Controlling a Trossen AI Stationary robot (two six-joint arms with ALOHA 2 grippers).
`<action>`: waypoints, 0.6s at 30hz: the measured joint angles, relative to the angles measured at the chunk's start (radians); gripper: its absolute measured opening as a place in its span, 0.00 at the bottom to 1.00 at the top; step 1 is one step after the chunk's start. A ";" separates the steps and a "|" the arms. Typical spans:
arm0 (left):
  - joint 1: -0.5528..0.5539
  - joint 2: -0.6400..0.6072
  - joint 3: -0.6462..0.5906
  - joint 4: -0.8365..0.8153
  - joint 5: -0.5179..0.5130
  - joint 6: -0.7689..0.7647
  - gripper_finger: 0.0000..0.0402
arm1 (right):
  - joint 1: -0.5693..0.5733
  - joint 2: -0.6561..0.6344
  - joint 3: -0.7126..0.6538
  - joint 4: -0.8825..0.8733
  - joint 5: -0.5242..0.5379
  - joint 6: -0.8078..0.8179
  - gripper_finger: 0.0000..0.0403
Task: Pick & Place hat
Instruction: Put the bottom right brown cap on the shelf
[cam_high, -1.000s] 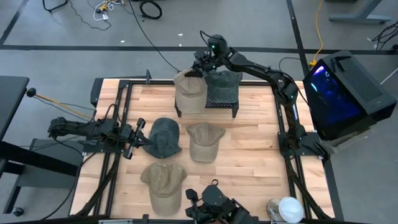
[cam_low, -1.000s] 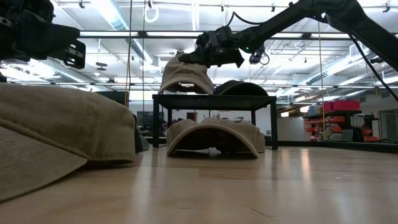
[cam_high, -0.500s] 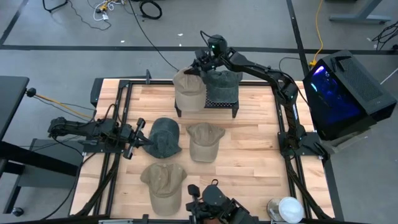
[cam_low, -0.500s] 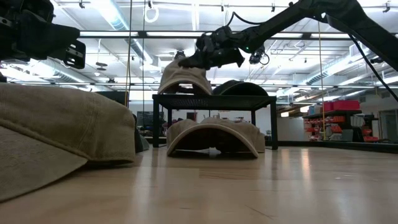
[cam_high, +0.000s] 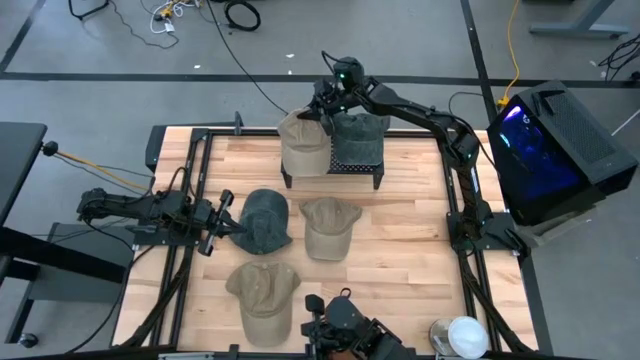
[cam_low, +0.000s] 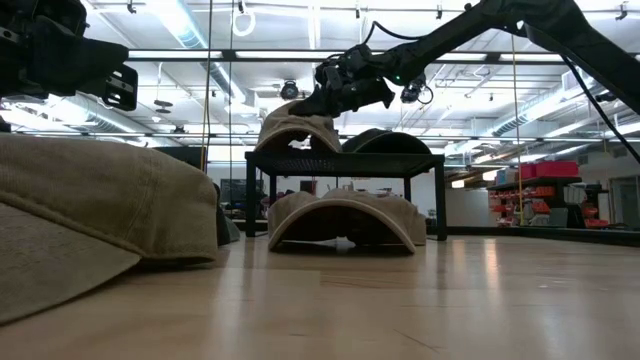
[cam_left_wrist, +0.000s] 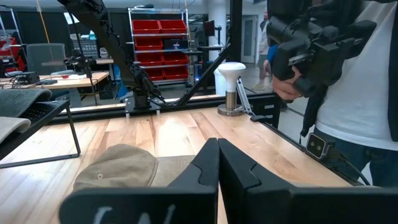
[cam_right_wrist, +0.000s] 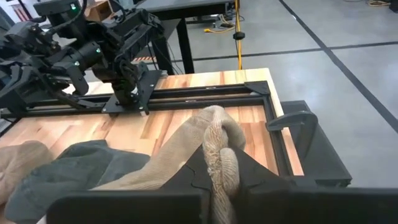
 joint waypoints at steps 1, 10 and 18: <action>0.000 0.000 0.000 0.000 0.000 0.000 0.01 | 0.000 0.000 0.000 0.000 0.000 -0.001 0.06; 0.000 0.000 0.000 0.000 0.000 0.000 0.01 | 0.000 0.000 0.000 0.001 0.027 -0.020 0.25; 0.000 0.000 0.000 0.000 0.000 0.000 0.01 | -0.002 0.000 0.000 0.001 0.131 -0.021 0.52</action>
